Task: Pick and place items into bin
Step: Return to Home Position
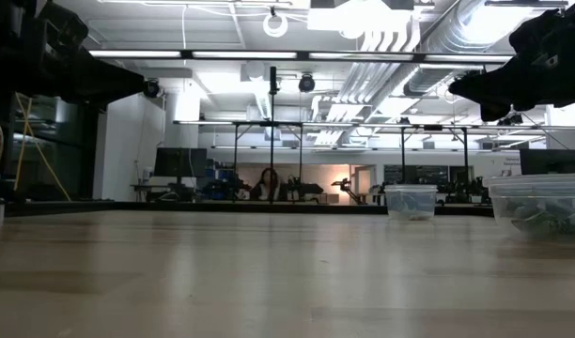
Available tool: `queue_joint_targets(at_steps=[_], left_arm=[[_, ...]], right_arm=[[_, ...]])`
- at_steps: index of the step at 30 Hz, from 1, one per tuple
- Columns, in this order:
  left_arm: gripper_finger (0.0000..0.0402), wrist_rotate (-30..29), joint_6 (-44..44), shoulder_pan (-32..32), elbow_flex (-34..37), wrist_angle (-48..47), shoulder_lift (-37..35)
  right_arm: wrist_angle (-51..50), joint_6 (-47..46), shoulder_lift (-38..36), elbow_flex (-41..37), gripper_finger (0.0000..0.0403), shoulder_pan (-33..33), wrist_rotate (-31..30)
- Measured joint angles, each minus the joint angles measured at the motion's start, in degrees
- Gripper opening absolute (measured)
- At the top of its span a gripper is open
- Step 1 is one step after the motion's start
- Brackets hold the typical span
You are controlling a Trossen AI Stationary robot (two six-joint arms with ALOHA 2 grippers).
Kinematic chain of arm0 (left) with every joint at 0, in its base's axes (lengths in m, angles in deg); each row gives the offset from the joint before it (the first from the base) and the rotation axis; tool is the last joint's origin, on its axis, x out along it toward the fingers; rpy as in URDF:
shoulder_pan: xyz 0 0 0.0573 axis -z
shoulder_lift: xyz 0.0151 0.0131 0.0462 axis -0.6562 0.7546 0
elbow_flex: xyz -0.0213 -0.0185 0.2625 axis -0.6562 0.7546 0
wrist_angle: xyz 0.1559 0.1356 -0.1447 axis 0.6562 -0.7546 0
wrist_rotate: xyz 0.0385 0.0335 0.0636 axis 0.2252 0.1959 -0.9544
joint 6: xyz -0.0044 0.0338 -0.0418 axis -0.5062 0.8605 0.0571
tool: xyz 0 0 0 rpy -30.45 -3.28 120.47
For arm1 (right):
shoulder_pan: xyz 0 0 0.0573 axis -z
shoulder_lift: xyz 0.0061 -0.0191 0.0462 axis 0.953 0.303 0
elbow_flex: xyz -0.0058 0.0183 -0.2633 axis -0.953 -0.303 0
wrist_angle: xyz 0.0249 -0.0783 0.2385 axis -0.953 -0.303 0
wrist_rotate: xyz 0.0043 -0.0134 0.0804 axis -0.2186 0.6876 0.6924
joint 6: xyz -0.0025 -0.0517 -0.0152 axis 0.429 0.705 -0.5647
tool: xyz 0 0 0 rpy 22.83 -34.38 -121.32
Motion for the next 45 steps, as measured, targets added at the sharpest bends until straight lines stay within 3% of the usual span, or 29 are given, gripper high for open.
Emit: queue_joint_targets(at_steps=[45], left_arm=[[0.0147, 0.0, 0.0, 0.0, 0.0, 0.0, 0.0]], right_arm=[[0.0, 0.0, 0.0, 0.0, 0.0007, 0.0, 0.0]])
